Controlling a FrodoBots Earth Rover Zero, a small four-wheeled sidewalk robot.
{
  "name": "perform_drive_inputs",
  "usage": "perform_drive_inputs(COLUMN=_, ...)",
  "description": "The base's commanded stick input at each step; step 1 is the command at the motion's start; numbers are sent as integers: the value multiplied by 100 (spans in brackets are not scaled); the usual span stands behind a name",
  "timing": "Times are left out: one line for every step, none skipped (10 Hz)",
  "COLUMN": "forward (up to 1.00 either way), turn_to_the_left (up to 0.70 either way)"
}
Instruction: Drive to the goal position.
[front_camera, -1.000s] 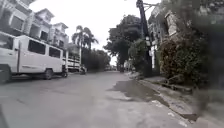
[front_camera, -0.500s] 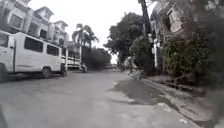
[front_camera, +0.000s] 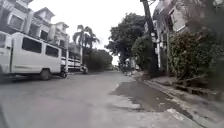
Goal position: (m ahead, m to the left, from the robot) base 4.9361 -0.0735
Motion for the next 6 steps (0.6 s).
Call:
perform_drive_inputs(forward=50, turn_to_the_left=0)
perform_drive_inputs(forward=50, turn_to_the_left=0)
perform_drive_inputs(forward=50, turn_to_the_left=0)
perform_drive_inputs(forward=50, turn_to_the_left=0)
perform_drive_inputs(forward=50, turn_to_the_left=0)
perform_drive_inputs(forward=50, turn_to_the_left=0)
